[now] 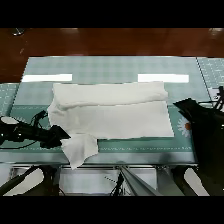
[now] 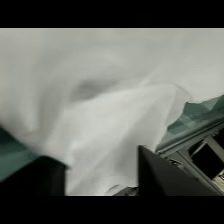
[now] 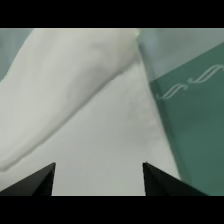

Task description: Fold the shirts.

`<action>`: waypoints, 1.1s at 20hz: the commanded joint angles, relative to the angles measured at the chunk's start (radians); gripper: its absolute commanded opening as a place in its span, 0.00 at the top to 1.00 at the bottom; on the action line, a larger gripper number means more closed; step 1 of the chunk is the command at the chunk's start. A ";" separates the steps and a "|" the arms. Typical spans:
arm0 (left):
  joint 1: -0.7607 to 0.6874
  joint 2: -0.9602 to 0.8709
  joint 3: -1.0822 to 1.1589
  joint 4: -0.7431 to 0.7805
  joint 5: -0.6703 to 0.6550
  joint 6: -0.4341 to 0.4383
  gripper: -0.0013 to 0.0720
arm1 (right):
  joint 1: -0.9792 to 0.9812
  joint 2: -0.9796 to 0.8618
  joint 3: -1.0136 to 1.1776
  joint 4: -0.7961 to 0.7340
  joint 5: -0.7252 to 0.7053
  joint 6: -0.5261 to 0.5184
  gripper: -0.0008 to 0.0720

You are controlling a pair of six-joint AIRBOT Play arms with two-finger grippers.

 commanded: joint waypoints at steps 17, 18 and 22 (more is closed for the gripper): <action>-0.038 0.011 -0.006 -0.117 -0.002 0.057 0.94 | -0.023 -0.162 -0.064 -0.380 0.291 0.149 0.12; -0.038 0.011 -0.006 -0.117 -0.002 0.057 0.94 | -0.023 -0.175 -0.064 -0.354 0.265 0.137 0.12; -0.038 0.011 -0.006 -0.135 0.003 0.057 0.94 | 0.003 -0.230 -0.063 -0.183 0.188 0.061 0.12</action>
